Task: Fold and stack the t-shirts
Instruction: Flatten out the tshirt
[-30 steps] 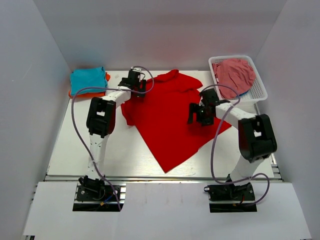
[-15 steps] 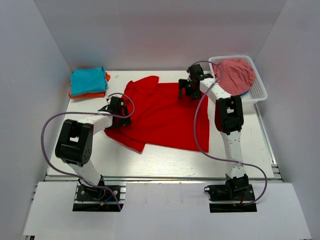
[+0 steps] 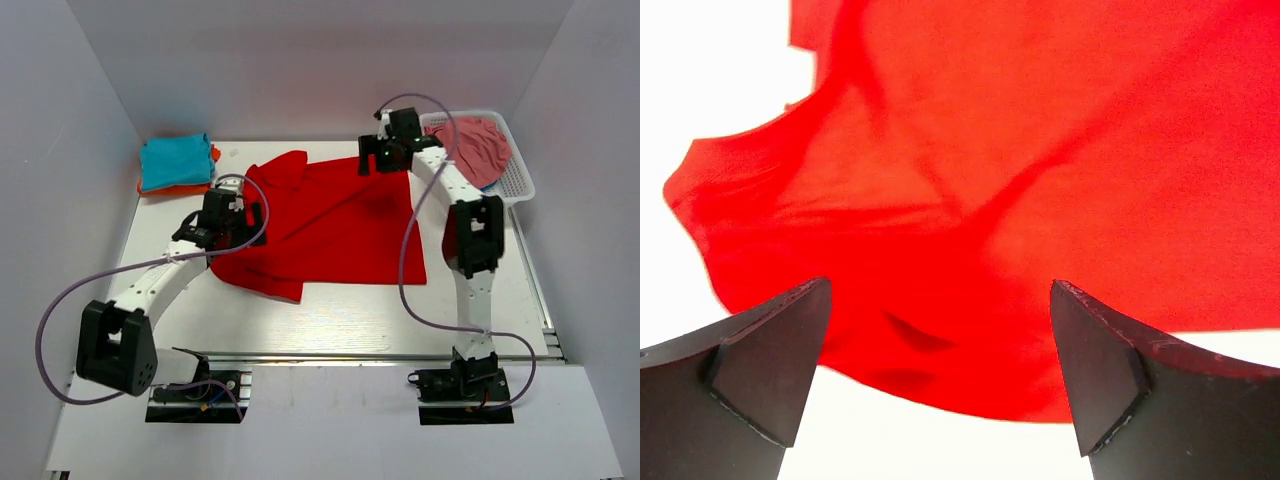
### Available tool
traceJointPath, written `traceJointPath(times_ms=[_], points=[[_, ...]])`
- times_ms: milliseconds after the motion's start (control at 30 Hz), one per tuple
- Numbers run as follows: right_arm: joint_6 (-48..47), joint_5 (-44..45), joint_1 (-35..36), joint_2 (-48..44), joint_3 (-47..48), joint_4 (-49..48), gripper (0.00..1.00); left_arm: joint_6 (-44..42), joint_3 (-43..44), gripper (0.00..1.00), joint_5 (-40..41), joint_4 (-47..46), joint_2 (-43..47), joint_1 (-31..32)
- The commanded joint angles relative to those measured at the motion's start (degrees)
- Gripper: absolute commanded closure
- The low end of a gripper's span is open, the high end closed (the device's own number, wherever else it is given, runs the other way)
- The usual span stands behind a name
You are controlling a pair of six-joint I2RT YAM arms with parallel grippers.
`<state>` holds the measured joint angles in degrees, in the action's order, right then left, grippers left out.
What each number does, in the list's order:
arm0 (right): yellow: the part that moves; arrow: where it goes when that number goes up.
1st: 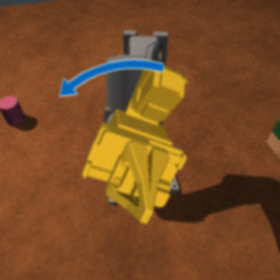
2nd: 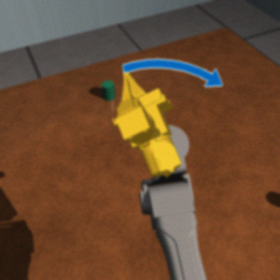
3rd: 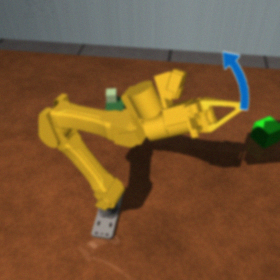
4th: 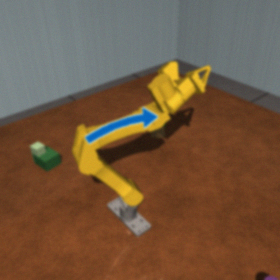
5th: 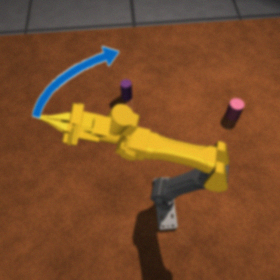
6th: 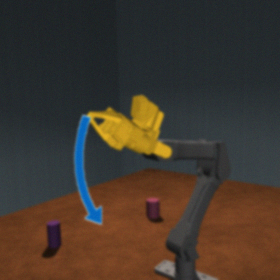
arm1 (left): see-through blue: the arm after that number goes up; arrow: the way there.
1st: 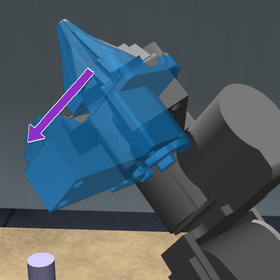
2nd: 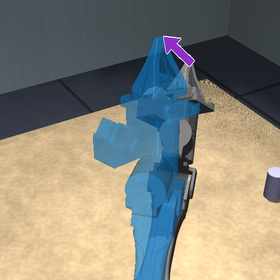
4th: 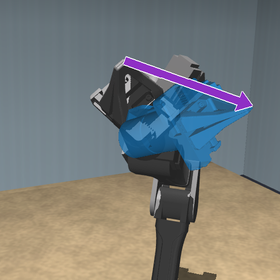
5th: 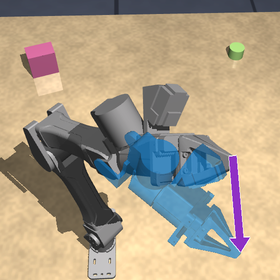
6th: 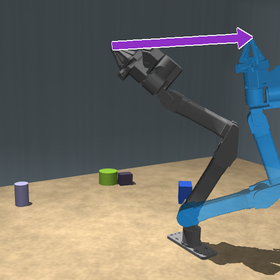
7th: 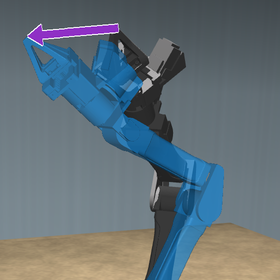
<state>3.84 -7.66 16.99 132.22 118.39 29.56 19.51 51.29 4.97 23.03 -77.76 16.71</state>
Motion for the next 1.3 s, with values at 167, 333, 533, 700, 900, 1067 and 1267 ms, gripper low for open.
traceJointPath(times_ms=[167, 333, 533, 700, 900, 1067, 1267], points=[[10.5, 7.4, -0.2, -32.3, -36.5, -7.5, 0.1, 0.4, 4.1, 0.0, -10.6, 11.2, 2.1, 5.5], [18.6, 13.8, -0.6, -50.0, -61.1, -14.5, 0.1, 1.1, -0.5, 0.0, -15.2, 10.7, 4.3, 11.7], [23.1, 13.4, -2.0, -58.9, -73.9, -13.1, 0.1, -2.5, 0.7, 0.0, -12.3, 10.9, -0.9, 19.2], [24.4, 13.2, -3.5, -58.8, -78.4, -13.7, 0.1, -4.2, 2.0, 0.03, -9.4, 10.2, -8.6, 23.7], [23.0, 9.2, -4.9, -55.7, -79.0, -15.9, 0.14, -4.2, 0.0, 0.17, -7.4, 6.9, -8.6, 24.2], [22.3, 5.8, -5.5, -52.4, -80.6, -18.0, 0.16, -4.2, -2.3, 0.23, -7.4, 5.1, -10.6, 24.2], [22.4, 2.8, -6.1, -50.0, -81.7, -19.7, 0.3, -4.8, -1.1, 0.31, -8.0, 5.6, -15.5, 24.8]])
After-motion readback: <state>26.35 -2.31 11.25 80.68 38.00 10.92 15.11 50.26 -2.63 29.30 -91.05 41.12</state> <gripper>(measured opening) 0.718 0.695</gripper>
